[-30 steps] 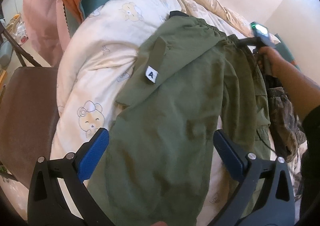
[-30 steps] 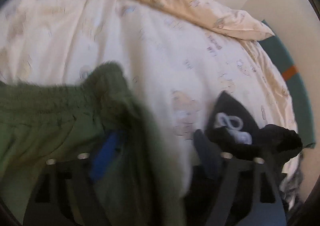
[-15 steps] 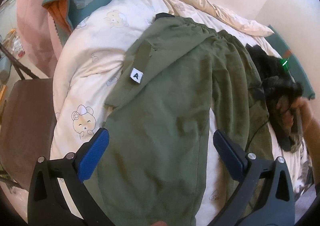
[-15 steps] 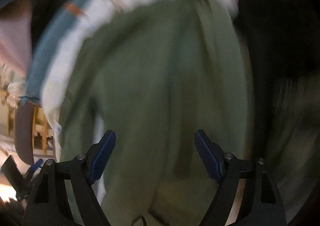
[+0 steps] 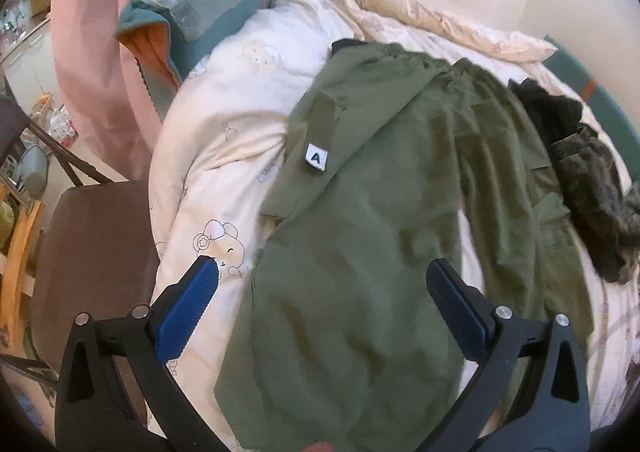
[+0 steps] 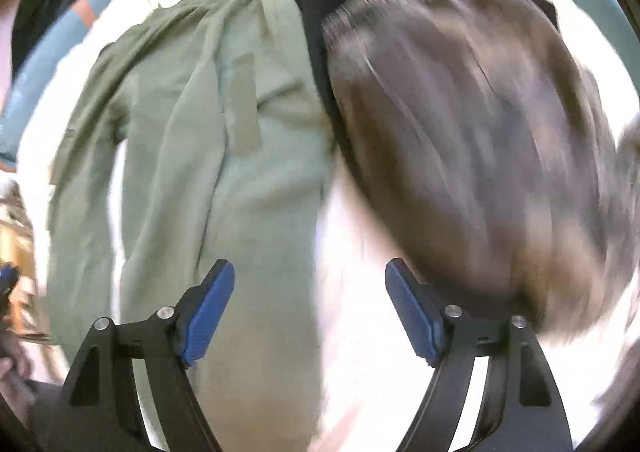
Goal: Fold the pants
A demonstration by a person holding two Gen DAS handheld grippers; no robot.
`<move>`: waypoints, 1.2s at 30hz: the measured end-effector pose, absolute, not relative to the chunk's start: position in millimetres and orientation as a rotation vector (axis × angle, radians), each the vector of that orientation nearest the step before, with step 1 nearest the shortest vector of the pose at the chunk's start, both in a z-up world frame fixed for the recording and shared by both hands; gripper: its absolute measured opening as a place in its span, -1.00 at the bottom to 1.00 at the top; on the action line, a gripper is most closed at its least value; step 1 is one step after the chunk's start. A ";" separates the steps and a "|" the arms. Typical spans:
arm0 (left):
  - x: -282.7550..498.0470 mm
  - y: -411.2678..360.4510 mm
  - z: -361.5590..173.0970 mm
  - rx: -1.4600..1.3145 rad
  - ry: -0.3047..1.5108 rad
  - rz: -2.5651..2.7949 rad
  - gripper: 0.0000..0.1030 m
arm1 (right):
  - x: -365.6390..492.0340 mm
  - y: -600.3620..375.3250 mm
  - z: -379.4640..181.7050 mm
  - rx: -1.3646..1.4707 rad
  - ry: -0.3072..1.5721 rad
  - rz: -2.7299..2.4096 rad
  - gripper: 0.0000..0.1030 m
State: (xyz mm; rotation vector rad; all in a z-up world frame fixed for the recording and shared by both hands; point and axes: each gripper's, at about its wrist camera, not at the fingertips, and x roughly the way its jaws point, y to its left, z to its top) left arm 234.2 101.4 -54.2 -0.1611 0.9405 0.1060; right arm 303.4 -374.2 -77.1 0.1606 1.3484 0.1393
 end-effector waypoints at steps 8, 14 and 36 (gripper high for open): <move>184.0 96.9 -19.1 -0.165 0.874 0.052 0.99 | 204.3 -397.2 -134.2 0.462 1.375 0.188 0.35; 130.8 114.8 -28.9 -0.119 0.918 0.095 0.99 | 196.8 -385.8 -121.7 0.328 1.326 0.065 -0.96; 91.3 136.3 -44.6 -0.046 0.953 0.172 0.99 | 89.0 -293.9 -143.5 0.186 1.487 0.102 0.30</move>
